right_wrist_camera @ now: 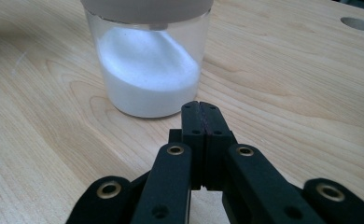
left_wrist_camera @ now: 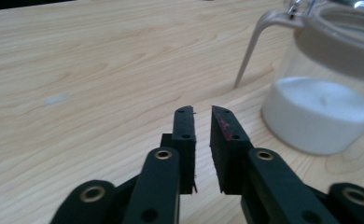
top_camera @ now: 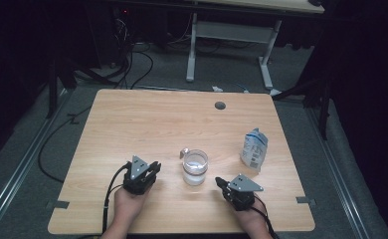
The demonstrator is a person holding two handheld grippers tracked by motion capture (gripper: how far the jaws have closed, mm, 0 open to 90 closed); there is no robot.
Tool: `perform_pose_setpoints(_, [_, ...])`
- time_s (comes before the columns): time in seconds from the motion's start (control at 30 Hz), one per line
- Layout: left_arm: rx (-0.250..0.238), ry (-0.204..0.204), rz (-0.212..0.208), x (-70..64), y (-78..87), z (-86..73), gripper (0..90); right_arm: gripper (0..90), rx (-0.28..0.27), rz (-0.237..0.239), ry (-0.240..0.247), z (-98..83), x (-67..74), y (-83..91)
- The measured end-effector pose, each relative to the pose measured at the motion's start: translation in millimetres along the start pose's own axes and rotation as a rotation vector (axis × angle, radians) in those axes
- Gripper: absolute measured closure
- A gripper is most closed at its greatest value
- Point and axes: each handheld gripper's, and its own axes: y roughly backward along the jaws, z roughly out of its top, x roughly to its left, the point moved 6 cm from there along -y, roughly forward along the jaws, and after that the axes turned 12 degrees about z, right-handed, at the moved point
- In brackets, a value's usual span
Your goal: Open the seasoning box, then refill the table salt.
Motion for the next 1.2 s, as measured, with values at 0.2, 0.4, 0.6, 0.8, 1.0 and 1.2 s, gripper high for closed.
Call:
perform_pose_setpoints(0.2, [0.002,0.026,0.034,20.0,13.5,-17.3,66.1,89.7,-0.003,0.001,-0.016,-0.1,-4.0,-1.4])
perform_pose_setpoints(0.4, [-0.006,0.067,0.063,36.3,20.0,-25.2,59.1,89.9,-0.012,0.003,-0.021,3.5,-3.8,-2.3])
perform_pose_setpoints(0.6, [-0.007,0.056,0.067,36.1,18.2,-27.1,58.2,90.0,-0.033,0.008,-0.015,15.6,-2.9,-1.7])
perform_pose_setpoints(0.8, [-0.016,0.054,0.066,35.1,19.3,-27.5,58.1,90.0,-0.041,-0.002,-0.003,24.9,-4.7,-5.5])
perform_pose_setpoints(1.0, [-0.013,0.056,0.064,35.4,20.4,-28.4,57.9,90.0,-0.053,-0.002,-0.012,36.7,-11.5,-17.4])
perform_pose_setpoints(1.2, [-0.013,0.060,0.069,37.8,23.1,-29.7,57.8,90.0,-0.057,-0.001,0.001,40.8,-12.2,-23.3])
